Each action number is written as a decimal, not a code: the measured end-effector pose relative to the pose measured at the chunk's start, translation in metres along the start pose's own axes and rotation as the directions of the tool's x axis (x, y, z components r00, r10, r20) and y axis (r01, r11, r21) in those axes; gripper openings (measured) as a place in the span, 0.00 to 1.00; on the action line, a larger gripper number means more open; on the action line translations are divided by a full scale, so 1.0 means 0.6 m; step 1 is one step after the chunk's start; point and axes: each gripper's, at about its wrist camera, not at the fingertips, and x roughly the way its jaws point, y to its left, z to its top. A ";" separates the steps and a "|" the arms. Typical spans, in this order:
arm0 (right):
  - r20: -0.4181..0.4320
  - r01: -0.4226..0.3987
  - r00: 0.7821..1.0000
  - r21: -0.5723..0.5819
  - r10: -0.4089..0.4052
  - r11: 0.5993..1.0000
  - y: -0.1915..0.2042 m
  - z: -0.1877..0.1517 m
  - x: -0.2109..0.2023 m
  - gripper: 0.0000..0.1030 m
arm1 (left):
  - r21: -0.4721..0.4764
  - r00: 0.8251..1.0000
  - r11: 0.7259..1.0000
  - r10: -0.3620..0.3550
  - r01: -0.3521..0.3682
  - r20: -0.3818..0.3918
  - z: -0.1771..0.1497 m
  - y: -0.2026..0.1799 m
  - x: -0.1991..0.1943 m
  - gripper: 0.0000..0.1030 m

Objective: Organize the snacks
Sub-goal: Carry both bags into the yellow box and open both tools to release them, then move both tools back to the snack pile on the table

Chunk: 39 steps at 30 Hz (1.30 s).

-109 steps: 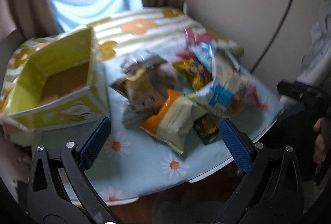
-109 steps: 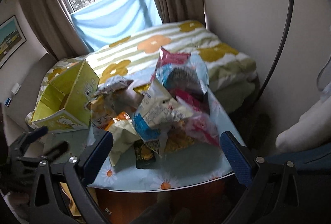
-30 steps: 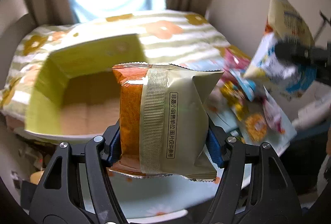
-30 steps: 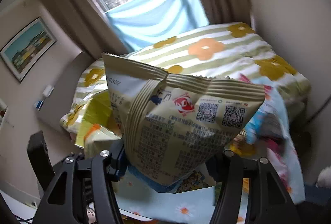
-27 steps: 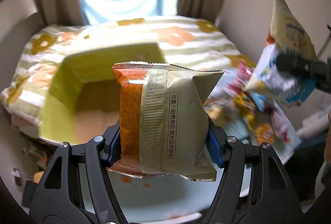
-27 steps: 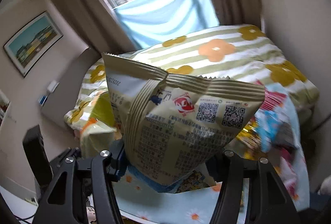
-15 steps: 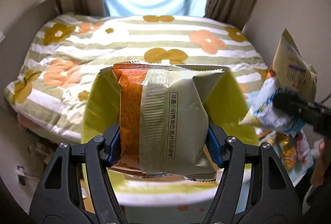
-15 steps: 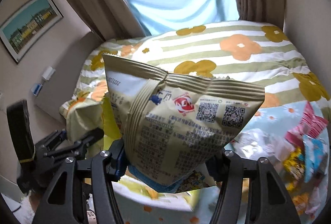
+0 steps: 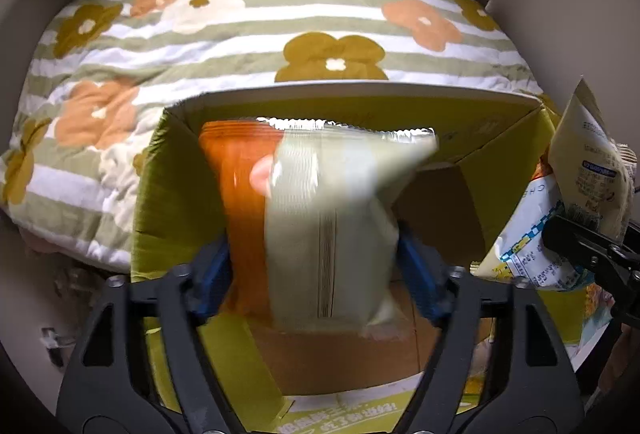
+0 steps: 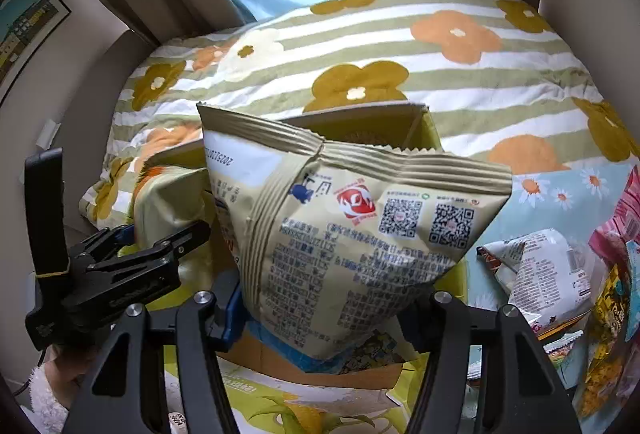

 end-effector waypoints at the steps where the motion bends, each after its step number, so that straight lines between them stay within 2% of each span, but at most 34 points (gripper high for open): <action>1: -0.008 0.003 1.000 -0.002 -0.004 1.000 0.001 0.001 0.004 0.55 | 0.004 1.000 1.000 0.004 -0.004 0.006 -0.001 0.001 -0.001 0.89; 11: -0.032 0.032 0.999 -0.064 -0.034 0.997 0.017 -0.008 0.014 0.55 | -0.038 0.997 0.998 0.042 -0.040 0.060 -0.039 0.017 -0.061 0.90; 17: -0.035 0.036 0.999 -0.126 -0.040 0.991 0.035 0.000 0.034 0.57 | -0.065 0.997 0.997 0.036 -0.032 0.069 -0.056 0.018 -0.072 0.90; 18: -0.043 0.037 0.998 -0.139 -0.043 0.990 0.037 0.001 0.040 0.61 | -0.071 0.997 0.997 0.034 -0.029 0.075 -0.060 0.019 -0.076 0.90; 21: -0.016 0.046 0.999 -0.128 -0.048 0.991 0.034 -0.001 0.045 0.99 | -0.081 0.995 0.996 0.042 -0.035 0.091 -0.071 0.017 -0.088 0.90; 23: 0.006 0.010 1.000 -0.114 -0.009 0.993 0.030 -0.009 0.041 0.99 | -0.086 0.994 0.995 0.052 -0.044 0.095 -0.078 0.018 -0.093 0.90; 30: 0.023 0.007 1.000 -0.117 -0.004 0.993 0.027 -0.038 0.009 0.99 | -0.120 0.994 0.991 0.063 -0.052 0.084 -0.108 0.025 -0.102 0.90; 34: 0.026 -0.029 0.999 -0.099 0.032 0.995 0.025 -0.047 -0.013 0.99 | -0.129 0.993 0.990 0.062 -0.049 0.096 -0.123 0.022 -0.117 0.90; 39: 0.025 -0.015 1.000 -0.120 0.018 0.993 0.030 -0.058 -0.033 0.99 | -0.124 0.992 0.991 0.062 -0.048 0.114 -0.132 0.015 -0.139 0.90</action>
